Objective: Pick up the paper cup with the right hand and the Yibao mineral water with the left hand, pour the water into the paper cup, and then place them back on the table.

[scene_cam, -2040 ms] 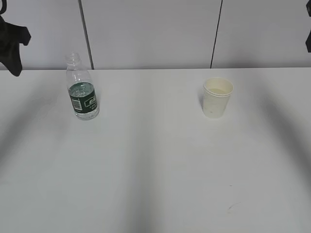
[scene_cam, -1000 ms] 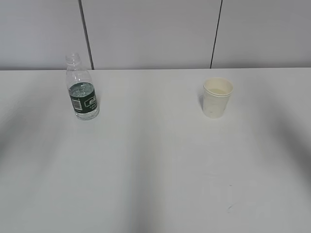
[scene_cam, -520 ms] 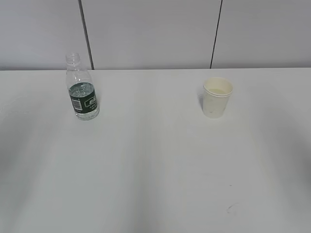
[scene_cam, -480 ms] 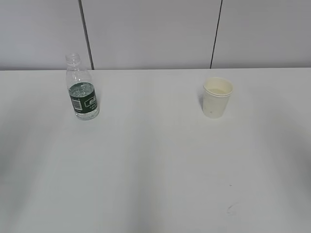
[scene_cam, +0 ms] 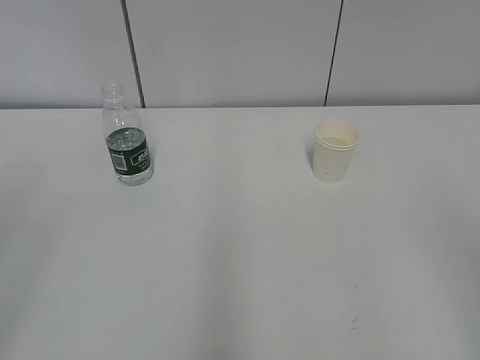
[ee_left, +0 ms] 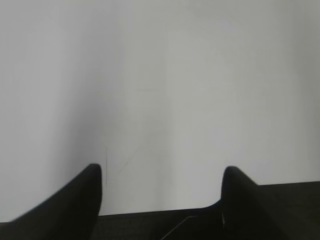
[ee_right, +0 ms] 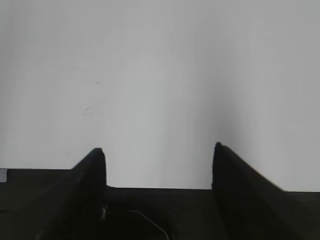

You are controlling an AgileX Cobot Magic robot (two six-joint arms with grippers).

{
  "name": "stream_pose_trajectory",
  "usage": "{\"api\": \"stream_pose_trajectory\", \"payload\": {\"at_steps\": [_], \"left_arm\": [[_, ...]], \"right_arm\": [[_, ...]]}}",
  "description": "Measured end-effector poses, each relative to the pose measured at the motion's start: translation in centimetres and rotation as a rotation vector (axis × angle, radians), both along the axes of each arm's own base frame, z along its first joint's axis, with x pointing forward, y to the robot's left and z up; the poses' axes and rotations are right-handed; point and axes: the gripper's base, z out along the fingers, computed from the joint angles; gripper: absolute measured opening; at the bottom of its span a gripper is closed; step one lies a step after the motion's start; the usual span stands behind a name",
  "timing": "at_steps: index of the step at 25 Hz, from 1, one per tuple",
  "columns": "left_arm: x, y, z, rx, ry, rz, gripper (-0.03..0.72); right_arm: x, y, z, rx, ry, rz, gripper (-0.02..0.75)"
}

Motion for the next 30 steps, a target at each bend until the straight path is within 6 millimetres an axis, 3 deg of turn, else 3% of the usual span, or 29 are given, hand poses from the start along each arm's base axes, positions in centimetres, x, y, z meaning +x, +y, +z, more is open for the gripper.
{"api": "stream_pose_trajectory", "payload": {"at_steps": [10,22,30], "left_arm": [[-5.3,1.1,-0.5,-0.04,-0.207,0.001,0.459],[-10.3,1.8,-1.6,-0.064,-0.388,-0.044,0.459],[-10.3,1.7,-2.8,-0.043,-0.374,-0.078,0.459]], "right_arm": [[-3.7,-0.1,-2.6,-0.03,-0.113,0.034,0.519],[-6.2,-0.1,-5.5,-0.034,-0.242,0.051,0.519],[-6.2,0.0,-5.8,-0.027,-0.243,0.059,0.519]]}}
